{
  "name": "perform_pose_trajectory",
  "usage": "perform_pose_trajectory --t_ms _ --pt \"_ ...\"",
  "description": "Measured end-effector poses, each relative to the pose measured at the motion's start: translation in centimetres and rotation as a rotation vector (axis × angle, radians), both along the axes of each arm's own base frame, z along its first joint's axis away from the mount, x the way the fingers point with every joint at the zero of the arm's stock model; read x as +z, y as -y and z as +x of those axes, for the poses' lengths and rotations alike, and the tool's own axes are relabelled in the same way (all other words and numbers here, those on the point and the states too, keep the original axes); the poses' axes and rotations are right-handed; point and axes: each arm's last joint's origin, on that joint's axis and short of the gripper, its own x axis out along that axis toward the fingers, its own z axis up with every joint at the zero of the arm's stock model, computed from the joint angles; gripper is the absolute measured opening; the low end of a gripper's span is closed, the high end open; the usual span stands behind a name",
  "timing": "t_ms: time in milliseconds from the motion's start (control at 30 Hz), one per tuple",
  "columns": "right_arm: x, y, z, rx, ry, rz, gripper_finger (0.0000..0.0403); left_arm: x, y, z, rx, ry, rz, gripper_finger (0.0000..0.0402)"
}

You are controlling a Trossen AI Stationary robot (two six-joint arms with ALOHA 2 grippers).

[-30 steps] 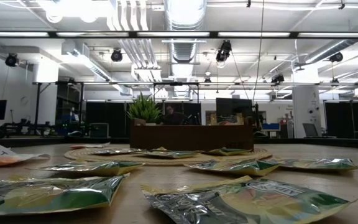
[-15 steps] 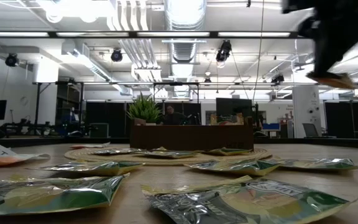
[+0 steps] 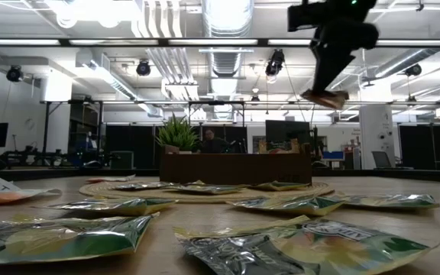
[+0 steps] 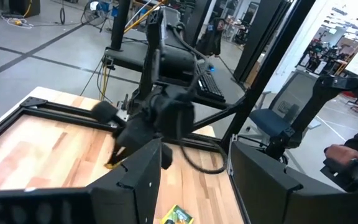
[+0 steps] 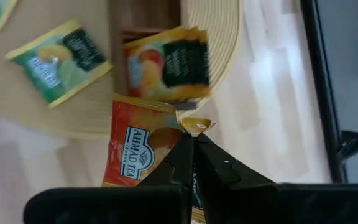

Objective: Pick & Place Tea
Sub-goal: Put the orange tea bag into the right section of the wooden organizer

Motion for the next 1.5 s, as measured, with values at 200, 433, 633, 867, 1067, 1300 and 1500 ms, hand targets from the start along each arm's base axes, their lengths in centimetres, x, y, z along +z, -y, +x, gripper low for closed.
perform_pose_trajectory --t_ms 200,433,633,867,1067,1300,1500 --pt "-0.5 1.1 2.4 0.056 -0.055 -0.034 0.0008 0.0 0.0 0.0 0.0 0.0 0.006 0.0188" --pt "-1.1 1.6 5.4 0.094 -0.099 -0.078 0.0008 0.0 0.0 -0.1 -0.001 0.001 0.008 0.0188" --pt "-2.5 1.7 7.7 0.111 -0.157 -0.142 0.0008 0.0 0.0 -0.1 -0.002 0.004 0.025 0.0188" --pt "-4.3 1.8 9.5 0.124 -0.252 -0.221 0.0008 0.0 0.0 -0.1 -0.003 0.004 0.029 0.0188" --pt "-6.0 1.8 9.9 0.149 -0.347 -0.253 0.0008 0.0 0.0 -0.1 -0.004 0.003 0.031 0.0188" --pt "-6.4 1.8 9.9 0.15 -0.356 -0.252 0.0008 -0.1 0.0 -0.1 -0.004 -0.011 0.031 0.0188" --pt "-6.1 1.8 9.8 0.176 -0.362 -0.223 0.0019 -0.1 0.0 -0.1 -0.004 -0.012 0.031 0.0188"
